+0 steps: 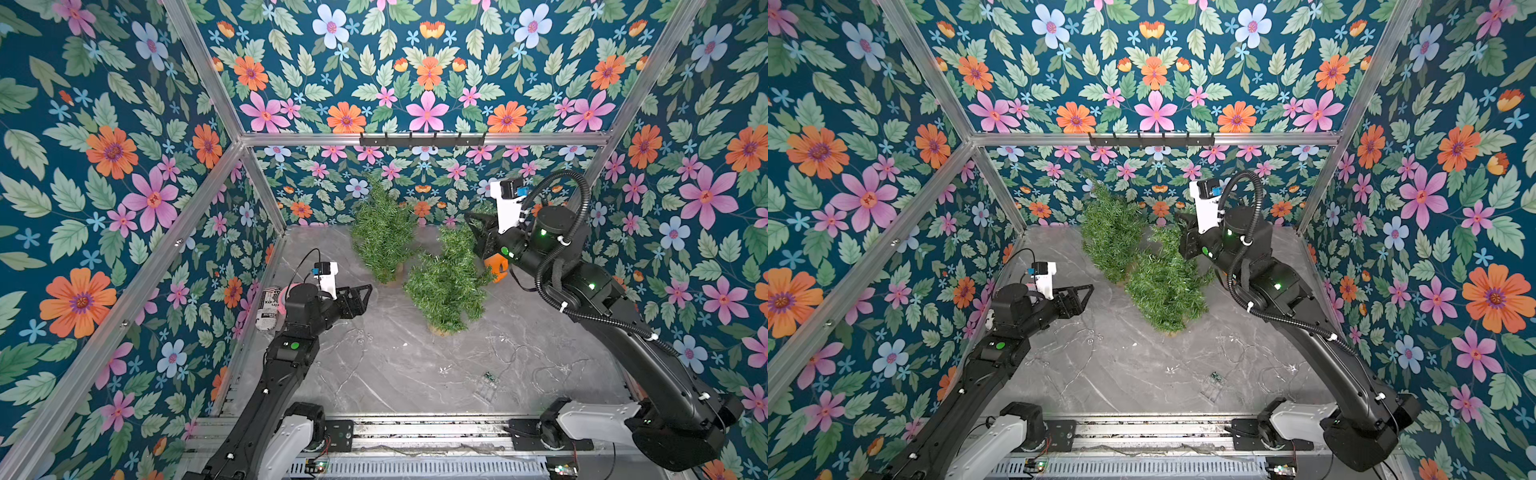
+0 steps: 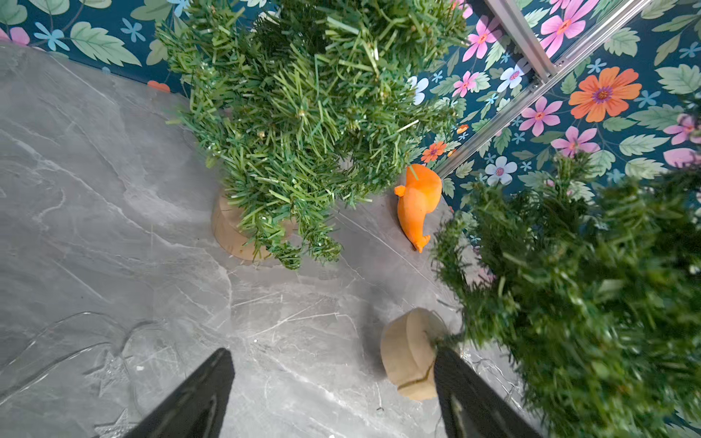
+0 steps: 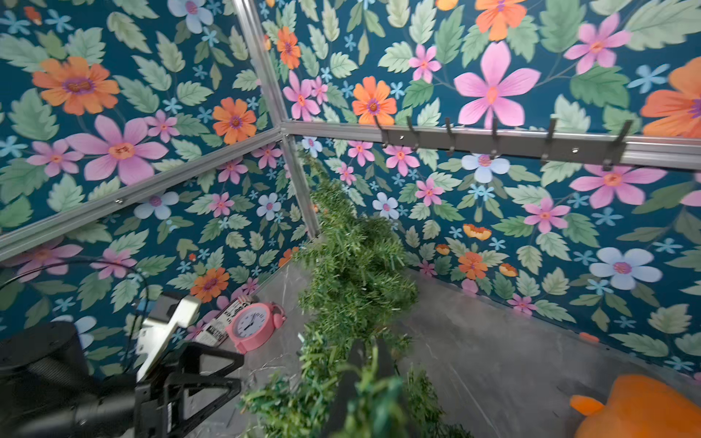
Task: Wrap string light around the christmas tree
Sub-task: Place the christmas tree at the center of the board.
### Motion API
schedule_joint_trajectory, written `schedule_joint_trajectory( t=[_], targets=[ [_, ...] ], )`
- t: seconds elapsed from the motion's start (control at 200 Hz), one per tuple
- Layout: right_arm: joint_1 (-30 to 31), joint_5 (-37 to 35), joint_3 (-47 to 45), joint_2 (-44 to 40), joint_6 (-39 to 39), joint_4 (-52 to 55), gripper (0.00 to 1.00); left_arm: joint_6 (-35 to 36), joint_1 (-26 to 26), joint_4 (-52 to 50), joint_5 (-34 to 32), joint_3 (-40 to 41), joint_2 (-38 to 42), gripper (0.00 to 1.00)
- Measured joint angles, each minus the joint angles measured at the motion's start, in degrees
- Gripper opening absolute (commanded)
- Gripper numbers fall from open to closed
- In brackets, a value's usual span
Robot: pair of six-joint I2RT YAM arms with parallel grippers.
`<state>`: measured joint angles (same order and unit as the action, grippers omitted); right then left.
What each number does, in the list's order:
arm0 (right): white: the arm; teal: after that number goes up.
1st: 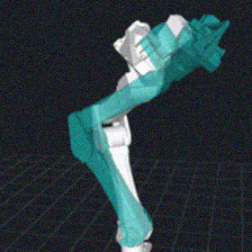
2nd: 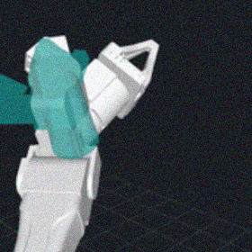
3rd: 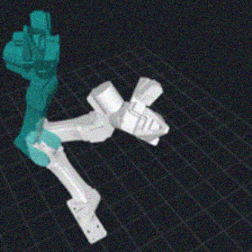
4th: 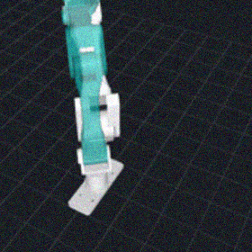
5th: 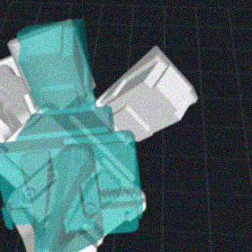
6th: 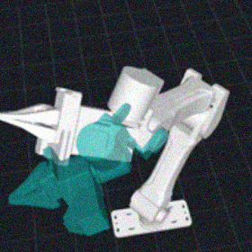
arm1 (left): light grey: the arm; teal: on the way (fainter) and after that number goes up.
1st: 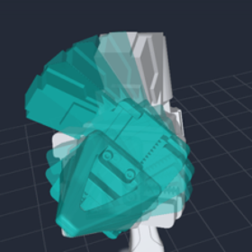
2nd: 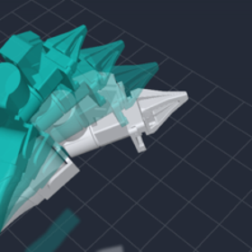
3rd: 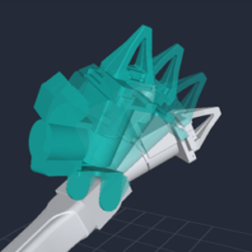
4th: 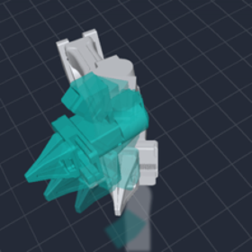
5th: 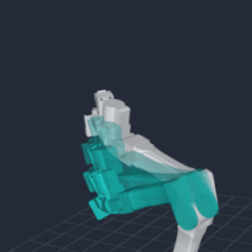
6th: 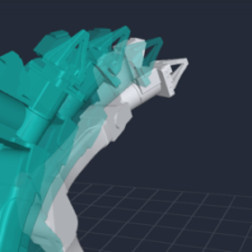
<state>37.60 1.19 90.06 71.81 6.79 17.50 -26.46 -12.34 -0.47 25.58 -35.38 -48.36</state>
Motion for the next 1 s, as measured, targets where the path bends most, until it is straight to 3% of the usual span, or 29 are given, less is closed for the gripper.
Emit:
schedule_joint_trajectory(
  t=[0.4, 0.71, 0.78, 1.0],
  targets=[
    [2.4, 4.6, -1.9, 1.6, 1.9, -1.3, 0.00, 0.0, 1.1, 0.3, -0.2, 0.3, 0.6, 0.86],
    [2.5, 4.3, -6.1, 1.1, 2.0, -3.5, 0.00, -0.2, 1.8, 0.7, -0.1, 0.4, 0.5, 0.86],
    [2.5, 3.1, -6.9, 0.6, 2.0, -4.1, 0.13, -0.2, 1.8, 0.7, -0.1, 0.4, 0.5, 0.86],
    [2.5, -1.0, -8.0, -0.2, 0.4, -4.3, 0.36, -0.2, 1.8, 0.7, -0.1, 0.5, 0.5, 0.86]
  ],
)
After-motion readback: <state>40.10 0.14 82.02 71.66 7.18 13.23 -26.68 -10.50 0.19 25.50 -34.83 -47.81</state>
